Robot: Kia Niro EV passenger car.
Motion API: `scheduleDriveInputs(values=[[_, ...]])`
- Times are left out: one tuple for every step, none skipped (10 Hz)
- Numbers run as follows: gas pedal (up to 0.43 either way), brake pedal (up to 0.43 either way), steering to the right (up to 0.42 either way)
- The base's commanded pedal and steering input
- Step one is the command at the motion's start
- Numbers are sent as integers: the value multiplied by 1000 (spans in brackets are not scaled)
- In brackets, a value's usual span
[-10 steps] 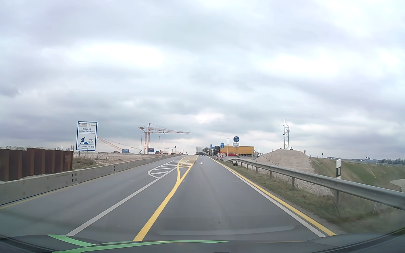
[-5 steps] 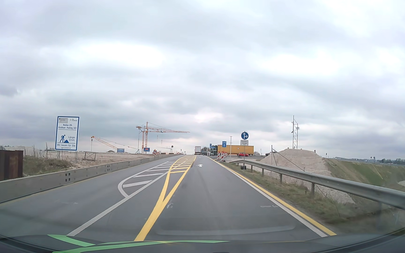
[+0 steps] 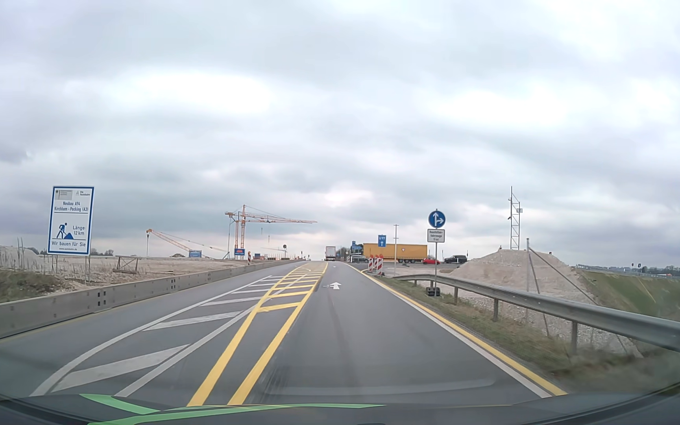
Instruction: Follow the waypoints while adhering to traffic rules and regulations
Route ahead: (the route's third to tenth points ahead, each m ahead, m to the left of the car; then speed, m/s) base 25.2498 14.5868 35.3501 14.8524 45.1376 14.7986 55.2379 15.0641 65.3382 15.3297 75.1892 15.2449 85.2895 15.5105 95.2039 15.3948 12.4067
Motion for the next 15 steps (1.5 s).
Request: scheduleDriveInputs(values=[[138,0,1],[138,0,1],[138,0,1],[138,0,1],[150,0,1],[150,0,1],[150,0,1],[150,0,1],[157,0,1],[157,0,1],[157,0,1],[157,0,1],[157,0,2],[157,0,5],[157,0,7]])
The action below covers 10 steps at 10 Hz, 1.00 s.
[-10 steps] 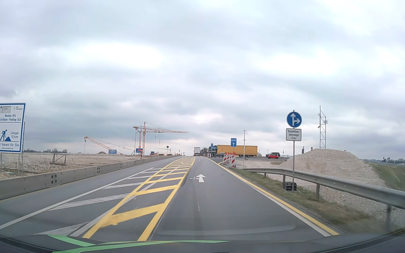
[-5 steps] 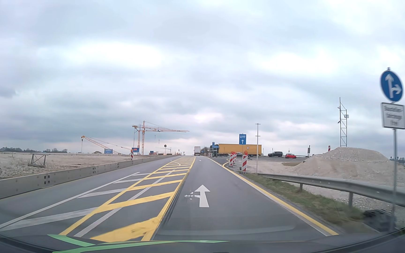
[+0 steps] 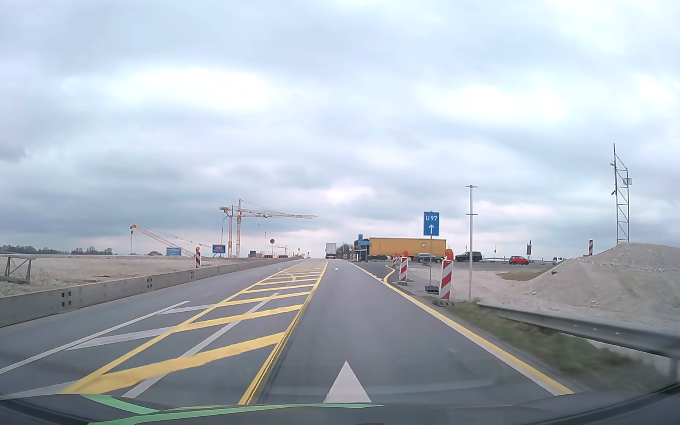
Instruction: Follow the waypoints while adhering to traffic rules and regulations
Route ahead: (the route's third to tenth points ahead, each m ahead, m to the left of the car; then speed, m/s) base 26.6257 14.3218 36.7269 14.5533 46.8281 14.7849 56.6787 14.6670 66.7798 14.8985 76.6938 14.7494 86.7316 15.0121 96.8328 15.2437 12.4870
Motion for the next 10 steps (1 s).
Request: scheduleDriveInputs(values=[[157,0,8],[157,0,8],[157,0,8],[157,0,8],[157,0,8],[157,0,8],[157,0,8],[157,0,6],[157,0,4],[157,0,2]])
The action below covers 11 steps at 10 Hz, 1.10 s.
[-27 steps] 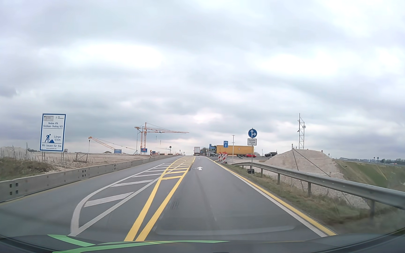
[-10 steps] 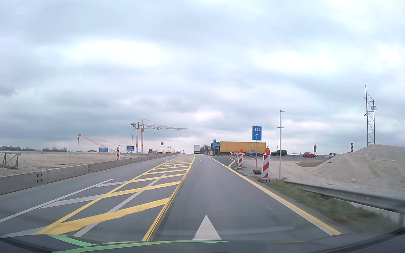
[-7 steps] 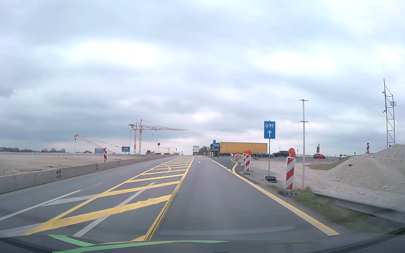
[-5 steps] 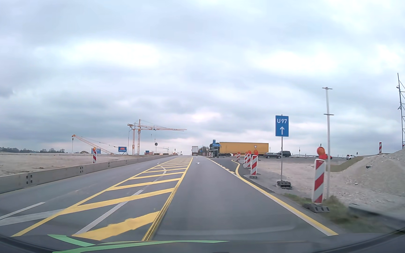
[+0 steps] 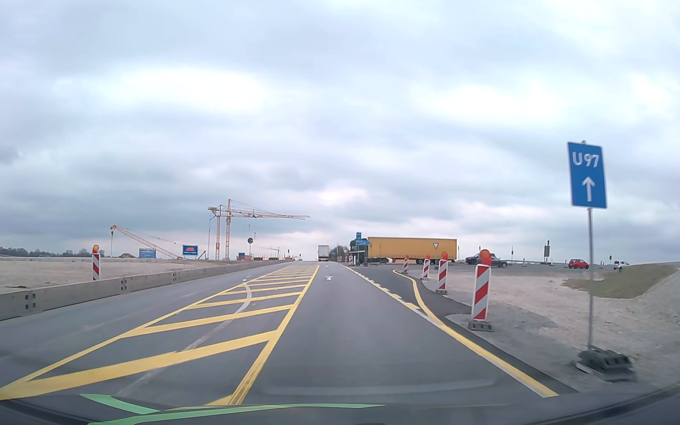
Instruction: Follow the waypoints while adhering to traffic rules and regulations
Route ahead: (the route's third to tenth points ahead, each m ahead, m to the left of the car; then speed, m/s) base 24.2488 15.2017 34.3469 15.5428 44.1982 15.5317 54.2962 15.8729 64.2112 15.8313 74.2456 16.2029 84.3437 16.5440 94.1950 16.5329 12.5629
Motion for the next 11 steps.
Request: scheduleDriveInputs(values=[[157,0,0],[157,0,0],[157,0,1],[157,0,1],[157,0,0],[157,0,1],[157,0,0],[157,0,0],[157,0,0],[157,0,0],[157,0,0]])
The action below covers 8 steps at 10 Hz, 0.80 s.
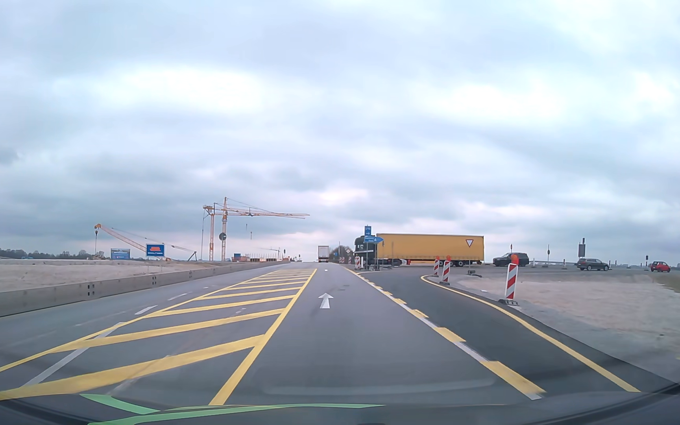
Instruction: Follow the waypoints while adhering to traffic rules and regulations
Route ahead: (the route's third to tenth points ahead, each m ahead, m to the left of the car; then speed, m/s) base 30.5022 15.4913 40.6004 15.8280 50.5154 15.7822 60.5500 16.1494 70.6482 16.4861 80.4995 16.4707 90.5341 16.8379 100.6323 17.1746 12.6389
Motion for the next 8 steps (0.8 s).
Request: scheduleDriveInputs(values=[[157,0,0],[157,0,0],[157,0,0],[157,0,0],[157,0,-1],[157,0,-1],[157,0,-2],[157,0,-2]])
